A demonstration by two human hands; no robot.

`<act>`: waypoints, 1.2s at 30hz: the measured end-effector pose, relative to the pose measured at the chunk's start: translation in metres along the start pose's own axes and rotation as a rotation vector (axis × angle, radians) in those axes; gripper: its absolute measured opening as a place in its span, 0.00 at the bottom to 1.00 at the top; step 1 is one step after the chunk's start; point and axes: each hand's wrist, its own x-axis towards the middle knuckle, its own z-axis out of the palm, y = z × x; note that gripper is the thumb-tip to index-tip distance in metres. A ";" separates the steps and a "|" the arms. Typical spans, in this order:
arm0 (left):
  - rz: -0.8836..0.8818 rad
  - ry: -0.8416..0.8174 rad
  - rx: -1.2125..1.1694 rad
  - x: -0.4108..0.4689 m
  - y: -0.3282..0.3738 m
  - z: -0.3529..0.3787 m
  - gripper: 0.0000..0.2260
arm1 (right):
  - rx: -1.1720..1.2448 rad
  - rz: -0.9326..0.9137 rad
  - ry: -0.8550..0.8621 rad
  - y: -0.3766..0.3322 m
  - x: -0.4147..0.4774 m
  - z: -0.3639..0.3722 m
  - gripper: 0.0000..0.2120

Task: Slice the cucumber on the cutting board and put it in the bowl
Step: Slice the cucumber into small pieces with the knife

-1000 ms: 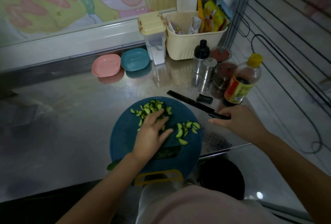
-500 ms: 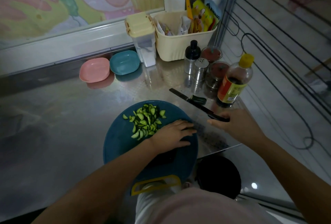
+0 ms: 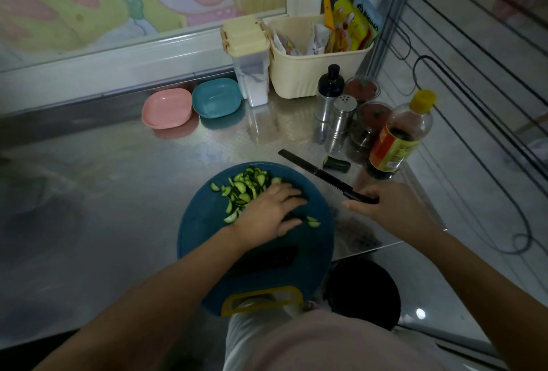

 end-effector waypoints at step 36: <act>-0.085 -0.037 -0.018 -0.021 -0.006 0.000 0.17 | -0.063 0.020 -0.011 -0.008 -0.014 0.009 0.18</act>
